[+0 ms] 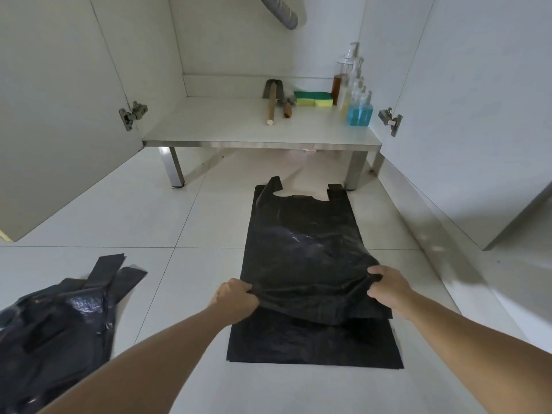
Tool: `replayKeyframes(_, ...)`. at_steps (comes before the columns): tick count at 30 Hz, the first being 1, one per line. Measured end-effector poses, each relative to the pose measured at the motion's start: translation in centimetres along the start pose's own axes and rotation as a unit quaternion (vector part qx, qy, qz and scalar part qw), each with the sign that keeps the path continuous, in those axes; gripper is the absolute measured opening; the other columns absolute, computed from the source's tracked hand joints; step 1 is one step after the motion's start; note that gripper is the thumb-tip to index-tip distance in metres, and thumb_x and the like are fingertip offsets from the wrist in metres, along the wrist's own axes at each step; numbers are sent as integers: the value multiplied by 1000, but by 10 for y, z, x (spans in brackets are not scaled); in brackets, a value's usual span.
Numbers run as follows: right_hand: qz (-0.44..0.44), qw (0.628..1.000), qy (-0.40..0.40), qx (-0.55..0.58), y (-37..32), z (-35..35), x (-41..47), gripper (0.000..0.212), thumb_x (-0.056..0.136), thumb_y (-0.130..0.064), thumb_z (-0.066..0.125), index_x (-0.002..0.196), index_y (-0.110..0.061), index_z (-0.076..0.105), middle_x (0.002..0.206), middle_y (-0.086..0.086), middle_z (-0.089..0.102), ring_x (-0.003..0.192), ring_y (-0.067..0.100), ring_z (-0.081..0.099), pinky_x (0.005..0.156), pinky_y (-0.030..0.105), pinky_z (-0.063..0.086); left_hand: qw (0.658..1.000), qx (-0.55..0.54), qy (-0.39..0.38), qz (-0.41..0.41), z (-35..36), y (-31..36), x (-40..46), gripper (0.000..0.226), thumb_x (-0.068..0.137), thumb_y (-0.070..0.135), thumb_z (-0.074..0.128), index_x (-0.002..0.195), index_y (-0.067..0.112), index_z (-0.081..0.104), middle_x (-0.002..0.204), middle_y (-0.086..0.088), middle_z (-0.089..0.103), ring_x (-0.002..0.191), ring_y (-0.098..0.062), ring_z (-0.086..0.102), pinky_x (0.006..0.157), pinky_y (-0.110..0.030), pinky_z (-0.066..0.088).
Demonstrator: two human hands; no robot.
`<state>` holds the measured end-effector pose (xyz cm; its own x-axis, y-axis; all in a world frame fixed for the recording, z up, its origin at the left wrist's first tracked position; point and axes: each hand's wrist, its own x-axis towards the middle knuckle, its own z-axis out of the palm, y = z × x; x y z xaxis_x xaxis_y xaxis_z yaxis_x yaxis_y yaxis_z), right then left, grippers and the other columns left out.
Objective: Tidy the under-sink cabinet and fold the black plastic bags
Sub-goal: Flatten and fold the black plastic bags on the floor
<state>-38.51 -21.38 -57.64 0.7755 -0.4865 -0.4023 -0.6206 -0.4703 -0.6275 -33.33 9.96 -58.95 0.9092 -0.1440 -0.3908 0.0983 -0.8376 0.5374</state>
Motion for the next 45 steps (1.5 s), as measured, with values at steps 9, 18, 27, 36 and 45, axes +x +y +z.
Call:
replayKeyframes(9, -7, 995, 34, -92, 35, 10, 2, 51, 79, -10, 78, 123, -12, 52, 121, 11, 58, 101, 26, 54, 83, 30, 45, 992, -80, 51, -86, 12, -15, 0, 15, 88, 13, 64, 97, 12, 76, 97, -6, 70, 83, -23, 67, 72, -29, 58)
replayKeyframes(18, 34, 991, 26, -130, 52, 12, 3, 68, 66, -22, 91, 117, -8, 48, 114, 11, 57, 106, 33, 56, 80, 34, 45, 971, -164, 59, -162, 21, -27, -10, 33, 81, -5, 68, 110, 11, 62, 93, -15, 67, 67, -33, 70, 46, -26, 55)
replayKeyframes(27, 27, 987, 5, -159, 62, 14, -4, 64, 55, -30, 94, 99, -12, 52, 95, 7, 61, 83, 27, 61, 60, 31, 52, 987, -48, 33, -151, 23, -38, -19, 32, 74, 5, 75, 99, 9, 56, 86, -17, 69, 73, -31, 72, 71, -46, 61)
replayKeyframes(36, 13, 985, -9, -170, 64, 19, -5, 68, 64, -19, 91, 114, -13, 46, 109, 4, 51, 94, 25, 50, 77, 31, 44, 990, 35, 22, -138, 25, -38, -19, 26, 77, 3, 69, 102, 2, 61, 87, -18, 72, 78, -33, 73, 76, -42, 60)
replayKeyframes(45, 22, 978, -29, -204, 60, 18, -10, 67, 63, -17, 91, 112, -13, 46, 107, 5, 53, 90, 27, 56, 72, 33, 49, 987, 85, 11, -136, 27, -39, -16, 36, 78, 7, 66, 112, 1, 57, 100, -13, 67, 85, -30, 69, 76, -36, 59)
